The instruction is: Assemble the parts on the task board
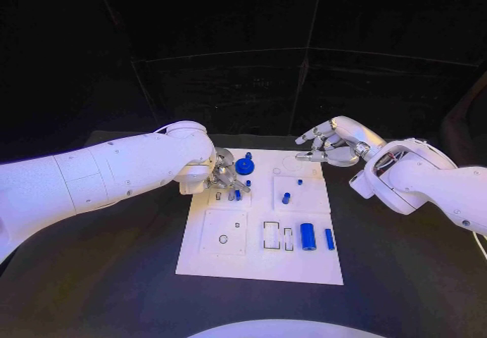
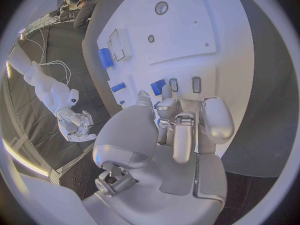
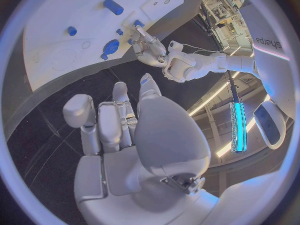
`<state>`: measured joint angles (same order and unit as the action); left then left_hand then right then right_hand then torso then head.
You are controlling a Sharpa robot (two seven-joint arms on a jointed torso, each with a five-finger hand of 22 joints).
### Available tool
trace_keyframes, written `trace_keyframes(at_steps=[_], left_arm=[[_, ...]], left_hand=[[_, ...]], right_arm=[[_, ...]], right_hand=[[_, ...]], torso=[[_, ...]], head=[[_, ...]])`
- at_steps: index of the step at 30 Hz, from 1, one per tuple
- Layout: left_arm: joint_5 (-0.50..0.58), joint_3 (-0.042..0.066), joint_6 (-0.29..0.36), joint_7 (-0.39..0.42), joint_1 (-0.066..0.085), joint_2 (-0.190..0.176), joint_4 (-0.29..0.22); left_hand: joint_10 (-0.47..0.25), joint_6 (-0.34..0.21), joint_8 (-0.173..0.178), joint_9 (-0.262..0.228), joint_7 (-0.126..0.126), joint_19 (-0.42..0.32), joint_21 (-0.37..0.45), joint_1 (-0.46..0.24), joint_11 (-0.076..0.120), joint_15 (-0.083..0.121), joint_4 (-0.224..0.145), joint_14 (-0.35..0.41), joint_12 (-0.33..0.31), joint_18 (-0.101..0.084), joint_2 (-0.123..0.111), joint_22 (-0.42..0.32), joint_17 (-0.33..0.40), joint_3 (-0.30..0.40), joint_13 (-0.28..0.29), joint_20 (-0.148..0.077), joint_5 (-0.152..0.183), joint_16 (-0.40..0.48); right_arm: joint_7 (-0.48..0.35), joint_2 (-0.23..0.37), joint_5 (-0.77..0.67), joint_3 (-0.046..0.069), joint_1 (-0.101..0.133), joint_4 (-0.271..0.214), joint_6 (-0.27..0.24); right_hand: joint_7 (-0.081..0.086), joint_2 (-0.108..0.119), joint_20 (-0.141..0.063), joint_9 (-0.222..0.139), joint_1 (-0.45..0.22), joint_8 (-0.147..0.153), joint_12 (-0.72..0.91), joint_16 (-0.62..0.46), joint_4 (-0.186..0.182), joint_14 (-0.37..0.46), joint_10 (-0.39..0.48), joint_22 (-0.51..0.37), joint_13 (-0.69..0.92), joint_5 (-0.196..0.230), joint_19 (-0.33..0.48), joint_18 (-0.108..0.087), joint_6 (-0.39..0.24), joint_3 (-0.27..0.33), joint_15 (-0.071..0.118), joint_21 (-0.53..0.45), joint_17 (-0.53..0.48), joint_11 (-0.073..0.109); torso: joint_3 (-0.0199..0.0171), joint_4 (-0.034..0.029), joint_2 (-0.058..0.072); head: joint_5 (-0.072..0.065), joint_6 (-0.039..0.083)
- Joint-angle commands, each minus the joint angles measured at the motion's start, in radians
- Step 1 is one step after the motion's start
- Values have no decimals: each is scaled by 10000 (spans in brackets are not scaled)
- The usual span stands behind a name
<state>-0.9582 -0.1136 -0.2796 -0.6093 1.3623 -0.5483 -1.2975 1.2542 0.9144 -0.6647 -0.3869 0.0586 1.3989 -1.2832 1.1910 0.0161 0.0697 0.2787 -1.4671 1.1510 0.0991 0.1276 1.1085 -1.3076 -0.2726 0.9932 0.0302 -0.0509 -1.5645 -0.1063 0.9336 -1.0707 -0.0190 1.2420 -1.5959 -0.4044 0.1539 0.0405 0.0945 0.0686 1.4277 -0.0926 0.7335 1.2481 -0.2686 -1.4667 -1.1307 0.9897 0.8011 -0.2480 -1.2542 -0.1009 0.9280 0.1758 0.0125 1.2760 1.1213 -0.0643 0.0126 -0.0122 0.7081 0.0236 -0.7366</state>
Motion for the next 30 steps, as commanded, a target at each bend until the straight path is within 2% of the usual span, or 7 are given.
trace_keyframes(at_steps=[1, 16, 30], left_arm=[[-58, 4, -171, -83, 14, 24, 24], [-60, 4, -89, -218, 2, 115, 48], [-62, 4, -178, -251, -3, 158, 99]], left_hand=[[30, -80, -82, -35, -24, 23, -70, 140, -19, 69, -7, -1037, 62, -120, 5, 19, -2632, 110, 10, 23, 18, -63], [69, -165, -265, -153, -45, 18, -110, 486, 5, 87, -68, -1037, 95, -124, 4, 94, -2632, 586, 74, 10, 15, -63], [81, -255, -382, -230, -60, 6, -131, 906, 21, 101, -256, -1037, 89, -127, -207, 149, -2632, 1129, 100, -4, 15, -63]], right_arm=[[-52, -19, 54, 5, 20, -7, 35], [-81, -44, 67, 5, 19, 3, 66], [-84, -77, 84, 4, 19, 10, 68]], right_hand=[[-31, -14, 0, 13, 51, -50, -45, -59, -15, -95, 88, -16, -12, -67, 76, -152, 28, 70, 25, -34, -9, 17], [-33, -24, -1, 14, 62, -56, -52, -69, -12, -96, 93, -41, -24, -81, 86, -156, 31, 75, 27, -52, -15, 19], [-35, -40, -3, 14, 80, -62, -60, -93, -7, -95, 97, -73, -40, -94, 99, -161, 34, 80, 29, -75, -39, 21]], torso=[[5, -1, 10], [2, -9, 4], [0, -6, 14]], head=[[16, 1], [9, -49], [0, -72]])
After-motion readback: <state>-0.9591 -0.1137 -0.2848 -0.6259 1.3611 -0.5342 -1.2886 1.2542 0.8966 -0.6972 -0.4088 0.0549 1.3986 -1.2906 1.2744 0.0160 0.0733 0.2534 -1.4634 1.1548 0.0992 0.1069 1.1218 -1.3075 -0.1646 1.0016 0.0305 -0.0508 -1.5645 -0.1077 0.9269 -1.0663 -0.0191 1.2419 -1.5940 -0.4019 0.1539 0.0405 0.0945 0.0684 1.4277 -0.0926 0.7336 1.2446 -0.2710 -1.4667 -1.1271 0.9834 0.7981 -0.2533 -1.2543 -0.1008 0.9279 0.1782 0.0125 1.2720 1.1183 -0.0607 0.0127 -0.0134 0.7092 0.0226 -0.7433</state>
